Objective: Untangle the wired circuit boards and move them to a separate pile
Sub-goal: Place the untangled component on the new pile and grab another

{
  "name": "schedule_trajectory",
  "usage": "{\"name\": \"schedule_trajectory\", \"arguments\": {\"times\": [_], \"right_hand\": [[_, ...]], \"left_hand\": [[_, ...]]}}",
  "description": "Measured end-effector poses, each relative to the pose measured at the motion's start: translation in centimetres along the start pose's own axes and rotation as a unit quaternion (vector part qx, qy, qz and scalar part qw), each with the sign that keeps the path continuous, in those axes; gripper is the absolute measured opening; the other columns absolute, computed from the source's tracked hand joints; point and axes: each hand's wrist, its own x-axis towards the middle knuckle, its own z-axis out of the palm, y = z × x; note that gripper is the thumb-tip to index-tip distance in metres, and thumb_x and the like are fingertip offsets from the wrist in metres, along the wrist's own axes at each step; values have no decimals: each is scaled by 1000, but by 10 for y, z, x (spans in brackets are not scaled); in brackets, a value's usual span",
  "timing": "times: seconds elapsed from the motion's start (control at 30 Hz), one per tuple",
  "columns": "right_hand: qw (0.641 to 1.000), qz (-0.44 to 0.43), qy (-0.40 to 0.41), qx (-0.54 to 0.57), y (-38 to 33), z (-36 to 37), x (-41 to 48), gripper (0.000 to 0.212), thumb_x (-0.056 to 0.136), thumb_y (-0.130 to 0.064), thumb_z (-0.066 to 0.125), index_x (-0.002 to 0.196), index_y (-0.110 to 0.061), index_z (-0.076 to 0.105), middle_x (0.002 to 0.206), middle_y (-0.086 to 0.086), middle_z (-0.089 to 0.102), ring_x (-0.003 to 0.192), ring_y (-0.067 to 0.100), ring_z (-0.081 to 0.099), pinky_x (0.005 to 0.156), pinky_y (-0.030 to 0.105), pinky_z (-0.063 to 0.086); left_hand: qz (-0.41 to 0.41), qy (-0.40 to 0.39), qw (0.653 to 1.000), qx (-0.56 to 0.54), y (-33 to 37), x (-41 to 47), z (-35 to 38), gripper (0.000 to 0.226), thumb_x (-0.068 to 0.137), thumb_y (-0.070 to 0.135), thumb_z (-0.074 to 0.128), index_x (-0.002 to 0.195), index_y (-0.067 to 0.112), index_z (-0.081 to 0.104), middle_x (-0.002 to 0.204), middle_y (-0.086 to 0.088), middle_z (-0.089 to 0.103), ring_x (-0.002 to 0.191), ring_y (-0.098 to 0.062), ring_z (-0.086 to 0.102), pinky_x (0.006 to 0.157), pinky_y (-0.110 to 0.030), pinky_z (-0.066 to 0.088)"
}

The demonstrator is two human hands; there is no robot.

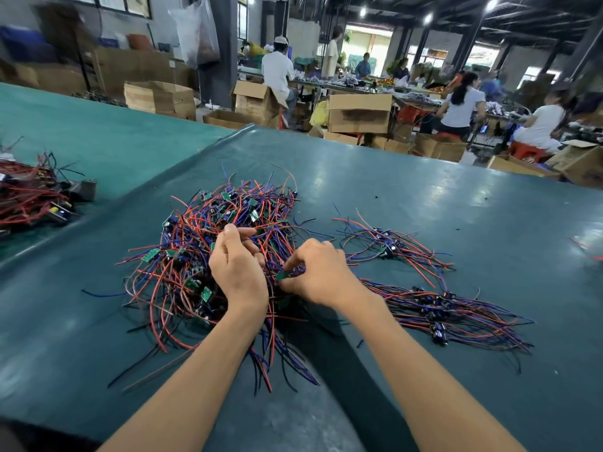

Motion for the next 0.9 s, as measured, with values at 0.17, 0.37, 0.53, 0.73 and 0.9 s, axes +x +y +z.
{"name": "schedule_trajectory", "arguments": {"times": [0.17,0.37,0.53,0.73,0.9], "right_hand": [[998,-22,-52,41,5,-18,-3,16,78,-34,79,90,-29,71,92,-7,59,98,22,60,96,40,47],[985,-153,78,-18,-2,0,-18,20,82,-15,64,101,-11,65,101,9,62,97,33,56,84,44,46],[998,-45,47,18,-1,21,-22,39,87,-36,65,122,-20,64,115,6,60,110,28,53,94,39,47],[992,35,38,116,13,12,-14,32,75,-45,84,99,-23,78,88,-2,61,87,17,60,76,28,47],[983,55,-18,177,24,-9,-17,31,73,-47,86,97,-28,81,65,-13,68,62,-7,58,58,8,39]], "left_hand": [[-6,-8,1000,0,-1,1,-1,40,107,27,42,78,10,63,49,8,48,41,-10,44,51,-33,37],[-2,-10,1000,0,-1,2,-1,41,107,27,42,77,9,64,50,7,49,43,-12,45,51,-33,39],[3,-11,1000,-2,-3,2,1,41,107,25,41,76,10,63,48,8,47,40,-11,42,52,-33,38],[-3,-16,1000,4,-2,2,0,41,107,27,41,77,9,63,49,8,47,41,-11,43,52,-34,38],[-1,-10,1000,12,-1,4,1,41,107,28,41,79,8,63,50,7,47,42,-12,45,48,-29,39]]}}
